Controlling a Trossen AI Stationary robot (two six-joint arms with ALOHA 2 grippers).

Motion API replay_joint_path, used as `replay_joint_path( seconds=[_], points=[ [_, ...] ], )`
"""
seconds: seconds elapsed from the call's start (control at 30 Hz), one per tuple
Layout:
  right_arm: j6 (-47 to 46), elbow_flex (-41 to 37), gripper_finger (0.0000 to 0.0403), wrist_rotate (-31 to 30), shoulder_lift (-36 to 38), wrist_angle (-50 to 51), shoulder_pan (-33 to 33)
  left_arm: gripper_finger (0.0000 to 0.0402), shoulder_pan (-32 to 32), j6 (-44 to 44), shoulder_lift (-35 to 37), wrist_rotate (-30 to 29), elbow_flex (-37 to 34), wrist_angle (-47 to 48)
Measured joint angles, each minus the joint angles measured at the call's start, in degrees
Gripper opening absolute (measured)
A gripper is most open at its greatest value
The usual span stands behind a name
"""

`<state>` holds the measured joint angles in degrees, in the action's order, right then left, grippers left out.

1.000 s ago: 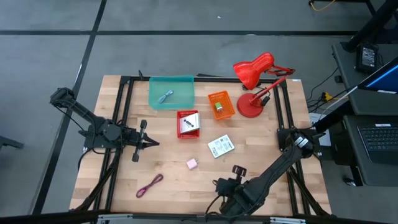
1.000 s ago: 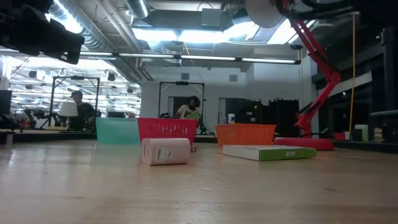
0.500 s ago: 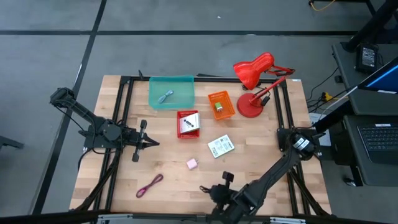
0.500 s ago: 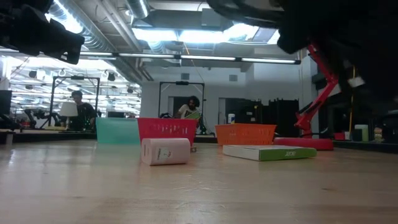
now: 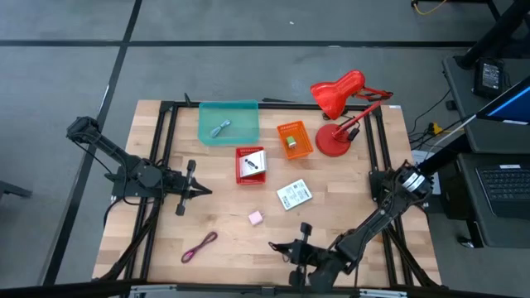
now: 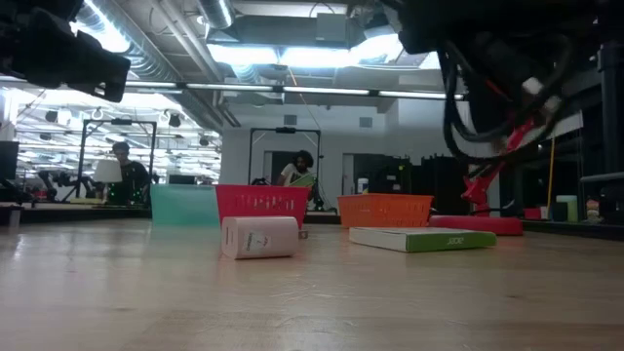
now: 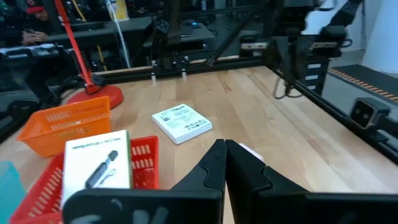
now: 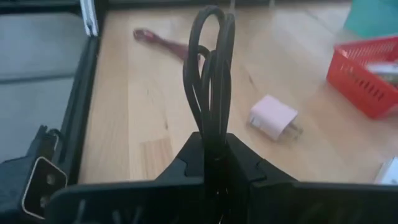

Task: Pick and place items into bin
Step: Put the black charger cable into the blue bin

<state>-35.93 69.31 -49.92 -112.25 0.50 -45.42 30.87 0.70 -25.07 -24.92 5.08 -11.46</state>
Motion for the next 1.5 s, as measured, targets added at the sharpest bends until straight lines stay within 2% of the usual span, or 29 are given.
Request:
replay_joint_path(
  seconds=[0.3, 0.43, 0.53, 0.7, 0.83, 0.97, 1.23, 1.5],
  points=[
    [19.97, -17.85, 0.0015, 0.73, 4.28, -36.00, 2.86, 0.0005, 0.00, 2.55, -1.43, 1.18, 0.00, -0.35],
    [25.96, -24.20, 0.0015, 5.57, 4.36, -50.75, 5.55, 0.0030, 0.00, 3.21, -2.32, 3.91, 0.00, -0.40],
    [27.21, -27.53, 0.0015, 8.65, 4.44, -56.98, 8.22, 0.0060, 0.00, 4.12, -2.80, 3.75, -0.02, -1.15],
    [30.08, -29.70, 0.0015, 14.95, 4.44, -61.01, 13.31, 0.0120, -0.02, 4.60, -3.26, -0.69, -0.02, -3.30],
    [33.61, -29.71, 0.0014, 22.44, 4.44, -63.63, 17.67, 0.0165, -0.02, 4.30, -3.48, -4.76, -0.02, -4.99],
    [35.07, -29.71, 0.0014, 28.88, 4.44, -64.64, 22.12, 0.0194, -0.02, 3.65, -3.49, -5.43, -0.02, -5.13],
    [34.95, -29.56, 0.0014, 41.23, 4.42, -68.01, 30.52, 0.0202, -0.15, 3.13, -5.49, -5.56, -0.02, -11.88],
    [38.75, -25.24, 0.0014, 51.59, 4.39, -65.92, 35.12, 0.0203, -4.97, 2.53, -13.40, -5.42, -0.02, -20.40]
  ],
)
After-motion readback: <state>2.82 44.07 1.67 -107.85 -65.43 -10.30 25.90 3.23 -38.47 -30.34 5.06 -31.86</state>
